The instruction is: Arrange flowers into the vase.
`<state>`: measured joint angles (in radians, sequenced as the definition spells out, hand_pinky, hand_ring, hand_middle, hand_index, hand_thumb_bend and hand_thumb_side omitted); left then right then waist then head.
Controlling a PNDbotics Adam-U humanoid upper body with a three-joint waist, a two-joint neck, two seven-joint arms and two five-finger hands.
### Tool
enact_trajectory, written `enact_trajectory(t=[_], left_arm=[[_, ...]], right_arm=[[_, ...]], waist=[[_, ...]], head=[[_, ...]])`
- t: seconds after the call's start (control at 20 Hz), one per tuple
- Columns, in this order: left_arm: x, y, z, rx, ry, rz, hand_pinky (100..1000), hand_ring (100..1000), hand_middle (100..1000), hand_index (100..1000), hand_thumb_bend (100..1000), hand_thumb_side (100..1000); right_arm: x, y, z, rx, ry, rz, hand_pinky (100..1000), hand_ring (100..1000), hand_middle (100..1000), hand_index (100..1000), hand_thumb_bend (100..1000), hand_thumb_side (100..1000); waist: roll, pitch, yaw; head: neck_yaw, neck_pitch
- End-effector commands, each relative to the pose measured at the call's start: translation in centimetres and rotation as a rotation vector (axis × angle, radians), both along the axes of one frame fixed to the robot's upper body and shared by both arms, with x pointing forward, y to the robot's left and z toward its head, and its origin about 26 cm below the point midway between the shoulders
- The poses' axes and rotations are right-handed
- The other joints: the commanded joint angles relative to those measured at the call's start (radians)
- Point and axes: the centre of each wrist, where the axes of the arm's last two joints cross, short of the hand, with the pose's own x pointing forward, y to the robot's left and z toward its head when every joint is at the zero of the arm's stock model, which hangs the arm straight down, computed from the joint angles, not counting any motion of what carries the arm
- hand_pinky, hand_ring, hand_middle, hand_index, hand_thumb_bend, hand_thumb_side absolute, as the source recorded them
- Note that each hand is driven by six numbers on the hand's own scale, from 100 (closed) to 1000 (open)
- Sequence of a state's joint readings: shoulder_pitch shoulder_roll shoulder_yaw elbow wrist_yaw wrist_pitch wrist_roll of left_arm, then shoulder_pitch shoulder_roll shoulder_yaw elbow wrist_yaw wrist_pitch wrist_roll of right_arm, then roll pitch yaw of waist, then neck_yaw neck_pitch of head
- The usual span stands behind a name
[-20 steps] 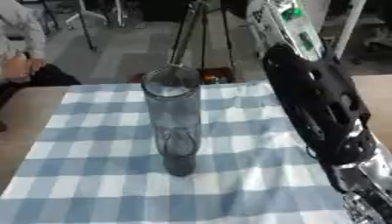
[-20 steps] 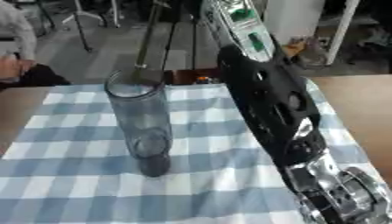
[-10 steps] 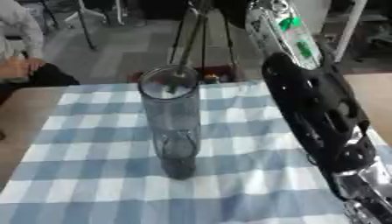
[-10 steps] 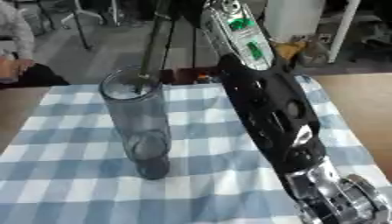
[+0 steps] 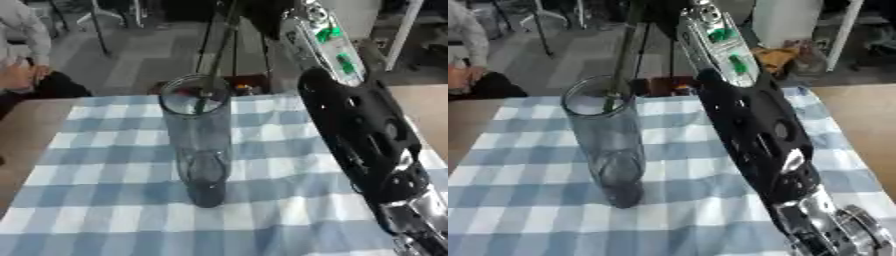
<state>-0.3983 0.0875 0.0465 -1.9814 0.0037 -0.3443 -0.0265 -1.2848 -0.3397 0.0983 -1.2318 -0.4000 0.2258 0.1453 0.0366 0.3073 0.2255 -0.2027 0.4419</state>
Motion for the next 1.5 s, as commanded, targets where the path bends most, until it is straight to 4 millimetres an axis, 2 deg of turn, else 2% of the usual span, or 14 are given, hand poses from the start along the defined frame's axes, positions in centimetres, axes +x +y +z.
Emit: enact_trajectory(t=[0.05,0.45,0.8,1.2,1.5], left_arm=[[-0.2,0.2,1.0,0.005,-0.035,0.001,389,604,703,815,100,1000],[-0.2,0.2,1.0,0.007,-0.037,0.0,387,603,703,815,100,1000],[-0.2,0.3,1.0,0.005,-0.035,0.004,386,602,703,815,100,1000],[-0.2,0.3,1.1,0.005,-0.037,0.002,387,603,704,815,100,1000],[-0.2,0.2,1.1,0.005,-0.037,-0.002,390,603,705,816,100,1000]], right_arm=[[-0.2,-0.5,1.2,-0.013,-0.033,-0.021,100,223,100,100,254,100],[0.9,-0.9,0.4,-0.066,-0.03,-0.05,100,231,100,100,269,100],[1.5,-1.3,-0.1,-0.109,-0.038,-0.075,107,240,100,100,277,100],[2.1,-1.4,-0.7,-0.148,-0.02,-0.085,112,241,100,100,273,100],[1.7,-0.2,-0.5,-0.127,0.014,-0.066,107,230,100,100,270,100]], waist=[[0.001,-0.015,0.005],[-0.004,-0.002,0.017],[-0.006,0.008,0.017],[-0.006,0.011,0.012],[-0.005,0.008,0.011]], head=[[-0.004,-0.019],[-0.009,-0.039],[-0.009,-0.045],[-0.005,-0.043],[0.001,-0.035]])
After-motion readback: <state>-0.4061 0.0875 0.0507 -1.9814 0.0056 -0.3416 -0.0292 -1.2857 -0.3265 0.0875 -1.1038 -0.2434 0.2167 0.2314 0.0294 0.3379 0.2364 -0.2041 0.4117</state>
